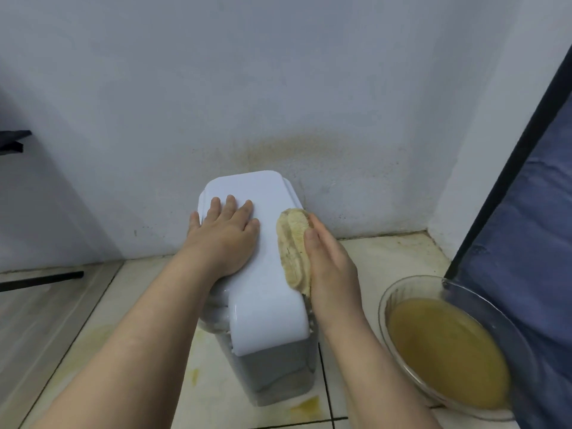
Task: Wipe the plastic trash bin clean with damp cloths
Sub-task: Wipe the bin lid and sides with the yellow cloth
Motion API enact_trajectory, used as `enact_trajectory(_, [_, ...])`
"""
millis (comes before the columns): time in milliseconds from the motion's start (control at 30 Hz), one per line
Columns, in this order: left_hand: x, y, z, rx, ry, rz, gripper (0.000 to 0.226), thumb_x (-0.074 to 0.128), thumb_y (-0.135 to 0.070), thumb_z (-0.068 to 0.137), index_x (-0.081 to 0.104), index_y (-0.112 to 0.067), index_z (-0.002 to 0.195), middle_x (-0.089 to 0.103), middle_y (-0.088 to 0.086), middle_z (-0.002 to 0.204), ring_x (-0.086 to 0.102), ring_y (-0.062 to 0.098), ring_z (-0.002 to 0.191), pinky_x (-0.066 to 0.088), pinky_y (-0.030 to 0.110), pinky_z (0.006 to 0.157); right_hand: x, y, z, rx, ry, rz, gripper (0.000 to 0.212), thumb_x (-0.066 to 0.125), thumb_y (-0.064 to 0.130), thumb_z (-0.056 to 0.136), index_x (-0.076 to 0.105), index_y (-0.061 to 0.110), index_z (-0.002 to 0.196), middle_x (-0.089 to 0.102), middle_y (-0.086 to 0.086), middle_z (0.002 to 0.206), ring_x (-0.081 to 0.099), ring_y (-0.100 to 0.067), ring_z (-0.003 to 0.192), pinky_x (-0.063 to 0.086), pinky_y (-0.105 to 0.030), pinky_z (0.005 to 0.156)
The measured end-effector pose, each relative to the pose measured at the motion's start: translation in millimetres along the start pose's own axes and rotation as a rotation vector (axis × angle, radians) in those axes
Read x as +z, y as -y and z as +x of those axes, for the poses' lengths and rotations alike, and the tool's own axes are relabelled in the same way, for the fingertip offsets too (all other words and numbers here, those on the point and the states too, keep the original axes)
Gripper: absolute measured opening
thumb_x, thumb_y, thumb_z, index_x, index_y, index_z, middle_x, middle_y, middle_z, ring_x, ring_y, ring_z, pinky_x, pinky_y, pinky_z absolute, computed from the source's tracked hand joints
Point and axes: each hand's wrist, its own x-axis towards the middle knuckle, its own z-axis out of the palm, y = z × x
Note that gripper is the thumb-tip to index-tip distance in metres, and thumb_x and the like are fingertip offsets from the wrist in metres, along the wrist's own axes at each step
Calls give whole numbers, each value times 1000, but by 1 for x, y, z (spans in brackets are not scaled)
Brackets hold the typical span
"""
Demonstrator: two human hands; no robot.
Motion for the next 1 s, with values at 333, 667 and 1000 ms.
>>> enact_trajectory(333, [-5, 13, -20, 51, -6, 27, 51, 13, -39, 100, 8, -30, 150, -3, -4, 160, -9, 17, 146, -7, 45, 116, 11, -20, -66, -222, 72, -55, 37, 41, 45, 93, 28, 58, 126, 17, 31, 148, 12, 13, 137, 13, -21, 116])
enact_trajectory(667, [-6, -3, -43, 7, 78, 67, 52, 10, -37, 100, 0, -29, 150, -9, -3, 159, -12, 20, 146, -3, 45, 117, 22, -17, -96, -251, -188, 55, 50, 42, 18, 77, 52, 49, 115, 47, 34, 130, 37, 5, 129, 29, -16, 106])
enact_trajectory(1000, [-8, 6, -42, 34, 105, 73, 50, 12, -42, 100, 0, -37, 148, -9, -10, 159, -13, 15, 145, -7, 41, 117, 13, 2, -15, 152, 136, 473, 55, 30, -2, 92, 47, 27, 135, 45, 6, 144, 45, -12, 130, 31, -39, 113])
